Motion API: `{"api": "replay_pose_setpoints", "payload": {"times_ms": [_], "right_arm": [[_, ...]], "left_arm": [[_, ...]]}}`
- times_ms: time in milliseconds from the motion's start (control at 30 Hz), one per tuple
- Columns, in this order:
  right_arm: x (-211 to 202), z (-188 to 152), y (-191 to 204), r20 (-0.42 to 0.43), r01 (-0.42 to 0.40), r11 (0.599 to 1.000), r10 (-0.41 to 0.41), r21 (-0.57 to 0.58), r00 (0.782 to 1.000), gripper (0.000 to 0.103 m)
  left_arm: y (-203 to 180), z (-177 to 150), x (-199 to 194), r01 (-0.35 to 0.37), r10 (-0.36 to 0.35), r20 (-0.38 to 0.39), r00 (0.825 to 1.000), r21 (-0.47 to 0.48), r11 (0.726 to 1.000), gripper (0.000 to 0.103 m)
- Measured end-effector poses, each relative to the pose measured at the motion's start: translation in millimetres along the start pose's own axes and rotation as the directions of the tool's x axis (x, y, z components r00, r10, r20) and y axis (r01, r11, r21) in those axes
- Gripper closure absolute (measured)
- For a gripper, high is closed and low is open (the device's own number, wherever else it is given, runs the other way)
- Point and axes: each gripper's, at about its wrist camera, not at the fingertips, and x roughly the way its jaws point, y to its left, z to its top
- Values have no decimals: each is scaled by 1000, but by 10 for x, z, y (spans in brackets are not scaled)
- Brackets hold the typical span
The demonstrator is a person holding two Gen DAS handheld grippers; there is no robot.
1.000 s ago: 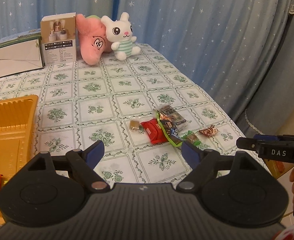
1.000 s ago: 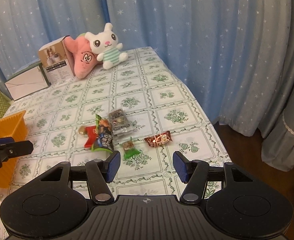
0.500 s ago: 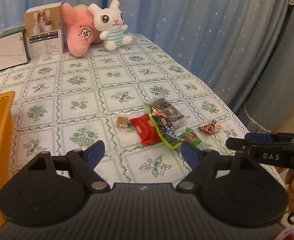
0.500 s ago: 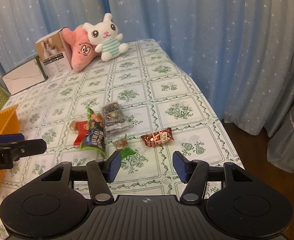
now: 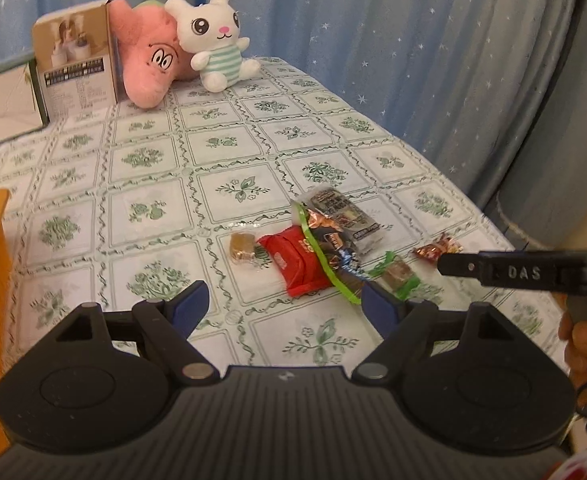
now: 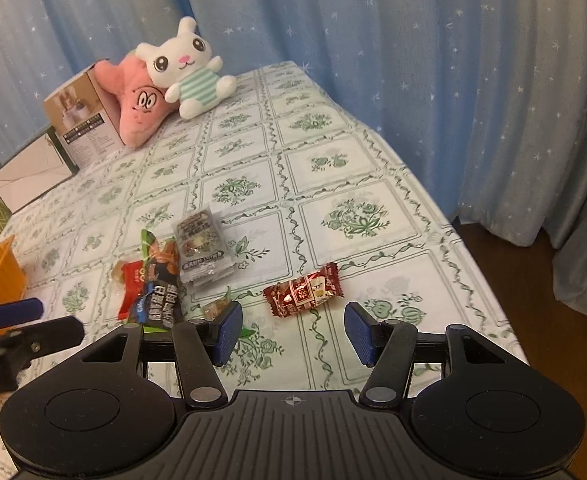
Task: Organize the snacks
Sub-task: 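Grasp the brown-red candy packet with the right tool, then grasp the clear green-strapped packet with the left tool while the right tool holds its candy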
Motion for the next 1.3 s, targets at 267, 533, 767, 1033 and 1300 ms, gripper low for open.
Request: {"api": "replay_pose_setpoints", "payload": {"times_ms": [267, 533, 767, 1033, 1300], "right_arm": [[230, 72, 23, 12, 29, 999, -30, 29, 999, 45], [373, 121, 208, 28, 107, 991, -105, -74, 994, 64], [336, -7, 249, 32, 105, 979, -101, -174, 994, 80], [286, -122, 421, -39, -79, 960, 71, -269, 997, 81], [242, -338, 737, -157, -313, 885, 274, -344, 949, 81]], "left_arm": [[74, -16, 77, 11, -11, -4, 1000, -24, 1000, 21], [116, -40, 135, 14, -15, -16, 1000, -39, 999, 21], [115, -38, 152, 28, -29, -18, 999, -48, 998, 21], [97, -70, 101, 47, -47, -11, 999, -37, 998, 21], [252, -243, 5, 40, -41, -16, 999, -61, 997, 21]]}}
